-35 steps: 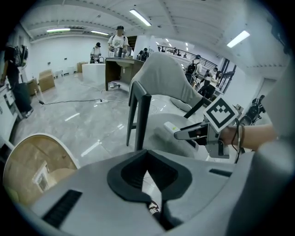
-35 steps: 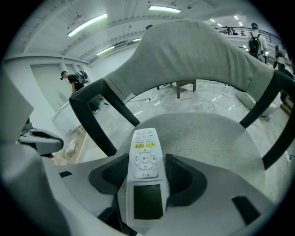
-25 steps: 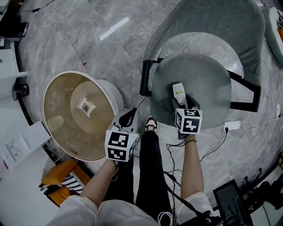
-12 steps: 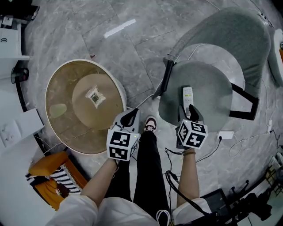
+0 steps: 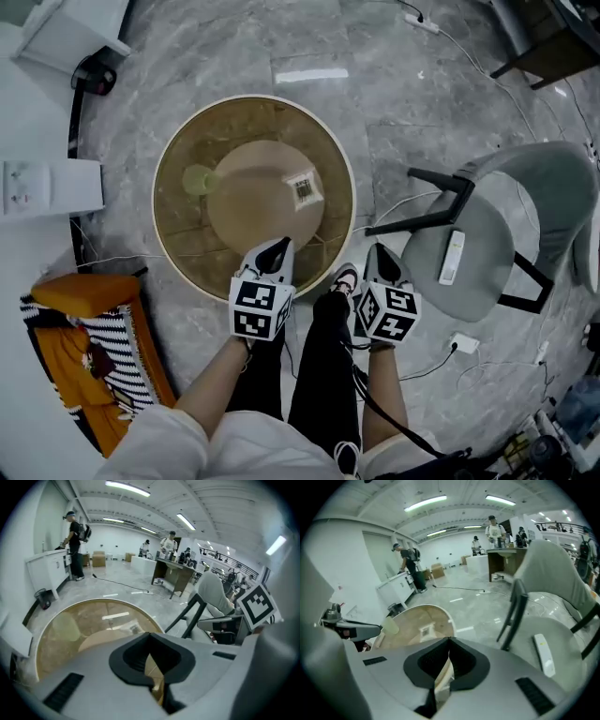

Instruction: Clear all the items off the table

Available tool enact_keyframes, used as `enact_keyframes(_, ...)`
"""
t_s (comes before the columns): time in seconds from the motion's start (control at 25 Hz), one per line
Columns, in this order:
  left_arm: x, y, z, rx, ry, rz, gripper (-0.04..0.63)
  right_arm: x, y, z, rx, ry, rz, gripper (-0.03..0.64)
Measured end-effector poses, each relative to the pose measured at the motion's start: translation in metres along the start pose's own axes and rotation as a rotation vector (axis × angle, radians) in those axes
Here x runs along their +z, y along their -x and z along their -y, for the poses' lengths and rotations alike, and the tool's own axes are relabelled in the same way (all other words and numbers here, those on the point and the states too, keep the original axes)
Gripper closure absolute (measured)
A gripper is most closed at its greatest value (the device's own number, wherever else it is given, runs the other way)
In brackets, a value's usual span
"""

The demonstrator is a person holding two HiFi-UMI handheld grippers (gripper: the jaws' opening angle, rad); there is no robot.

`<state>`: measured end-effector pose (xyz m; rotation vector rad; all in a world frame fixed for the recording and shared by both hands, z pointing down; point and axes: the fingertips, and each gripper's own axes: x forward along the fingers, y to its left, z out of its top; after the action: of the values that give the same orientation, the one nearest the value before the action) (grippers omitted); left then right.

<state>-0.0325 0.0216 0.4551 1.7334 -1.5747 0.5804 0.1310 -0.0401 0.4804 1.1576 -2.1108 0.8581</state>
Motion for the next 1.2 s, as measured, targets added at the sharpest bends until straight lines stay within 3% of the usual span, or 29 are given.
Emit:
enact_keyframes(0.2,-0.011,0.066,-0.097,0.14,0.132,0.065,0.588,0.016,-0.017,-0.118,0.097,0.147,-0.013,0.592)
enact_keyframes(0.4,-0.022,0.096,-0.146,0.198,0.203,0.118,0.588,0.017,-0.04,-0.161,0.137,0.188,-0.049,0.592)
enact_keyframes(0.68,-0.057,0.093,-0.18,0.224,0.297,0.091,0.588,0.02,-0.092,-0.171,0.145,0.239,-0.124,0.53)
enact_keyframes(1.2,-0.105,0.077,-0.2,0.252,0.361,0.02,0.588,-0.01,-0.188,-0.14,0.081,0.328,-0.256,0.342)
